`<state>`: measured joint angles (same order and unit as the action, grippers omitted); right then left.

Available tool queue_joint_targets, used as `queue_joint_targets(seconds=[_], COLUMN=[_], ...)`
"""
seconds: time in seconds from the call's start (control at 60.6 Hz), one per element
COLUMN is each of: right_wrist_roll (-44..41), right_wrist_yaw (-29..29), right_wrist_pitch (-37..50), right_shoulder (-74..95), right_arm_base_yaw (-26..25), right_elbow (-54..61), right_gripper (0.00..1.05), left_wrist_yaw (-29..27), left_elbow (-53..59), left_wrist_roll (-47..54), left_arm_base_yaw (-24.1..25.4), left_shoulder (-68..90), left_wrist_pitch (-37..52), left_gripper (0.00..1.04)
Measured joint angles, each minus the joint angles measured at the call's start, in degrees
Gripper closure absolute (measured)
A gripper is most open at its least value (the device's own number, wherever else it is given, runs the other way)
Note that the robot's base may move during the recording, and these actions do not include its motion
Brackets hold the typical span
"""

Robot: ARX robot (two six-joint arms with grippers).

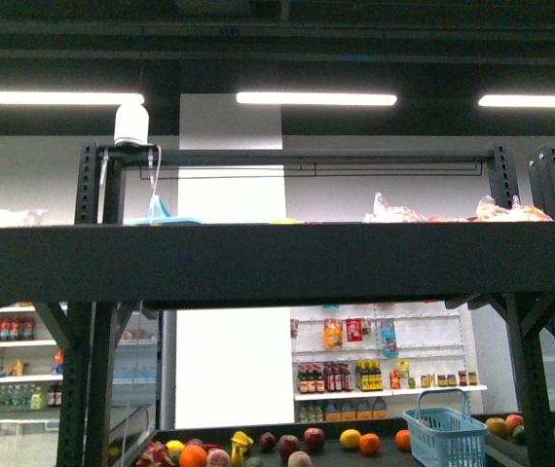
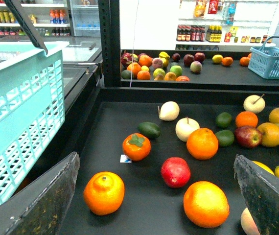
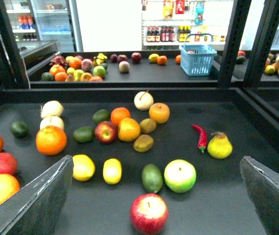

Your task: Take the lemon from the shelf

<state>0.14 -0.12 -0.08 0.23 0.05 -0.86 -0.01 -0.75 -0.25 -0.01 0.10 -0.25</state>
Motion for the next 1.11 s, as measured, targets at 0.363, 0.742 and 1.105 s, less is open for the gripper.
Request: queue_joint_targets(seconds=[0.363, 0.742, 1.105], right_wrist_roll=[0.0, 0.0, 0.0], right_wrist_yaw=[0.1, 0.1, 0.1], right_wrist_pitch=[0.0, 0.0, 0.0], right_shoulder=[0.0, 0.0, 0.0], right_arm_base_yaw=[0.0, 0.0, 0.0], right_elbow=[0.0, 0.0, 0.0], right_gripper=[0.02, 0.02, 0.02], left_wrist_yaw=[0.0, 20.7, 29.5], left_elbow=[0.0, -32.5, -71.1], left_wrist_roll=[0.0, -32.9, -47.9], left_arm_base_yaw=[0.0, 20.9, 48.5], left_shoulder=[0.0, 41.0, 75.5], left_wrist_pitch=[0.0, -5.4, -26.2], left_gripper=[0.08, 0.08, 0.08])
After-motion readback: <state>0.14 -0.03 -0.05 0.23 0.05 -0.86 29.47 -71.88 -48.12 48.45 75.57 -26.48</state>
